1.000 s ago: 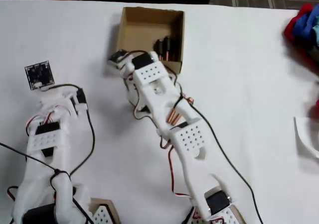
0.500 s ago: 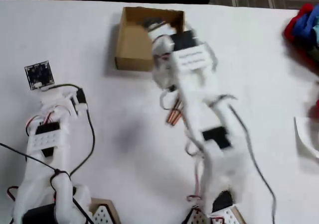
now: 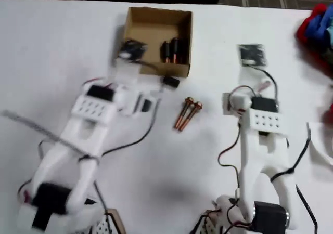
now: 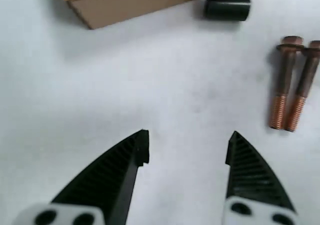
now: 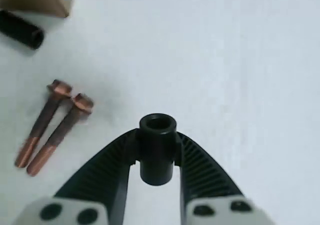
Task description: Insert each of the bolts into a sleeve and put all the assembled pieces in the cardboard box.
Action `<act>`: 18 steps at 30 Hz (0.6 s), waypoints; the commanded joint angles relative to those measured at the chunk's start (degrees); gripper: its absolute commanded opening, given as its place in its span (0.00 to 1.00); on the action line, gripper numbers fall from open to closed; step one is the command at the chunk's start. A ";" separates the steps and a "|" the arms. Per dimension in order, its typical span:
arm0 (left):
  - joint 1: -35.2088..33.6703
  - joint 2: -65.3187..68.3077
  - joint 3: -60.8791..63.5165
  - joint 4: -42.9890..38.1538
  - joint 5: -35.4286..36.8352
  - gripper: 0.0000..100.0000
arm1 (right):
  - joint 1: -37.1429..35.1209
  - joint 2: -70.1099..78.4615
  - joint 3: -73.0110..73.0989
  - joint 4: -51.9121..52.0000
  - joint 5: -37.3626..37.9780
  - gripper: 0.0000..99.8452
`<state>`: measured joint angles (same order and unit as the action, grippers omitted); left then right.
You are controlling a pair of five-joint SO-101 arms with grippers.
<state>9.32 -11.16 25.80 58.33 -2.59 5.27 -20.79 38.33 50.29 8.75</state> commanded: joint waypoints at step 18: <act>11.96 55.82 -75.82 34.37 0.09 0.26 | 10.68 -1.10 2.73 -9.63 -8.88 0.02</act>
<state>20.57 41.14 -41.36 91.21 -2.42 14.33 -20.88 43.16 41.85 0.40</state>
